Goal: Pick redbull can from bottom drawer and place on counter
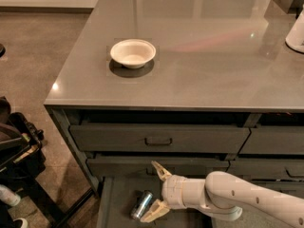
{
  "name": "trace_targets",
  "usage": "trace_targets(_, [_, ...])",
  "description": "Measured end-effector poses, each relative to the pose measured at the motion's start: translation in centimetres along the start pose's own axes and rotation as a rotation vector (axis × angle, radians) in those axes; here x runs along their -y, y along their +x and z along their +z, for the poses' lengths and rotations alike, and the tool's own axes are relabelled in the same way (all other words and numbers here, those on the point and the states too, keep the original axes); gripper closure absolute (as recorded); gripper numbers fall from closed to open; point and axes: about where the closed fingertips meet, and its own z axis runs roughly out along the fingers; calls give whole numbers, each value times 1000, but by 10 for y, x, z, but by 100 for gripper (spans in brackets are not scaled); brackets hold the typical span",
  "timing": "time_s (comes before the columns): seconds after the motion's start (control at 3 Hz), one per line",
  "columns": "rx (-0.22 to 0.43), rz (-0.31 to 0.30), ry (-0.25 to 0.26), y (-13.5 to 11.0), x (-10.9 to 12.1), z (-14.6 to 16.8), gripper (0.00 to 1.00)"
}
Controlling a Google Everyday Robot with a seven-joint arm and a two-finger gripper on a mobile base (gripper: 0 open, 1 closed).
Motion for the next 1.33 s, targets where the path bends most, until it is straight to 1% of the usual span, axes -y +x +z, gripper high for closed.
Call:
trace_targets(0.33, [5, 40, 7, 47, 4, 20, 0])
trace_targets(0.67, [2, 101, -2, 96, 5, 40, 0])
trace_targets(1.0, [2, 101, -2, 96, 5, 40, 0])
trace_targets(1.33, [-9, 154, 14, 115, -6, 55, 0])
